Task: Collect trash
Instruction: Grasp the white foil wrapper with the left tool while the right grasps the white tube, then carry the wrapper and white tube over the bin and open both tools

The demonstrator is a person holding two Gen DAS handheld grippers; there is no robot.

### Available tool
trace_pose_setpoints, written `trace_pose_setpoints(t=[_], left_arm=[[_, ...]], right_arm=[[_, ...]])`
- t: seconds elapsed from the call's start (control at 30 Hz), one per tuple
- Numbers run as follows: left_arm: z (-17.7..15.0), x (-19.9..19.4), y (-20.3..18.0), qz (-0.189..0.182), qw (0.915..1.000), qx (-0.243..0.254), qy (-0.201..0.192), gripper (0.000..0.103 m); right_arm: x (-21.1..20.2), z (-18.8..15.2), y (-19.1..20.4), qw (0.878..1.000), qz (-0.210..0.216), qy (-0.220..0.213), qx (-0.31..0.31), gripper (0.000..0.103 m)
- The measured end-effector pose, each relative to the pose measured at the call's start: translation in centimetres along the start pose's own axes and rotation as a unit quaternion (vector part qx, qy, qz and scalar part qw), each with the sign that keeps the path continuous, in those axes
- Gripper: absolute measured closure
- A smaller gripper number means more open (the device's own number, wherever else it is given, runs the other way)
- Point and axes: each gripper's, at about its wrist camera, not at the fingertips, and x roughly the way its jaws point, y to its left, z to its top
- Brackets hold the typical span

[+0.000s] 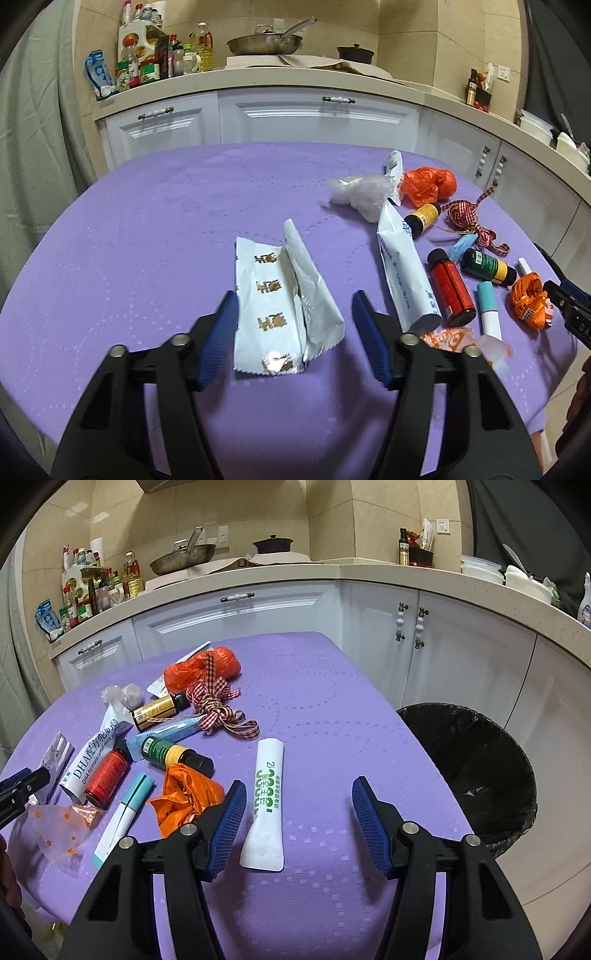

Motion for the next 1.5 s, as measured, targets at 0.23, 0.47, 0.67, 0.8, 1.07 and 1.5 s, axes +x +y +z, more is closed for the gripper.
trace_pose_setpoints(t=[0.23,0.47,0.67,0.8,1.07,1.5], left_arm=[[-0.5,0.8,-0.8,0.001,0.9997,0.024,0.004,0.089],[-0.7,0.5,0.0,0.003,0.9999,0.014,0.0,0.099],[-0.4,0.0,0.4,0.006,0.9999,0.008,-0.003,0.099],[-0.3,-0.2,0.1,0.002,1.0,0.006,-0.005,0.099],[0.6,-1.2,-1.7,-0.021,0.9995,0.017,-0.019,0.1],[3.9,-1.6,-13.0,-0.124,0.987,0.09,-0.051,0.1]], right_arm=[[0.1,-0.1,0.0,1.0,0.003,0.001,0.001,0.044],[0.3,-0.3,0.3,1.0,0.012,0.001,0.0,0.045],[0.7,-0.6,0.8,1.0,0.026,0.012,-0.009,0.056],[1.3,-0.9,0.9,0.999,0.035,0.024,-0.01,0.078],[0.5,-0.7,-0.1,0.999,0.035,0.014,-0.006,0.083],[-1.8,1.1,-9.1,0.997,-0.042,-0.032,0.061,0.083]])
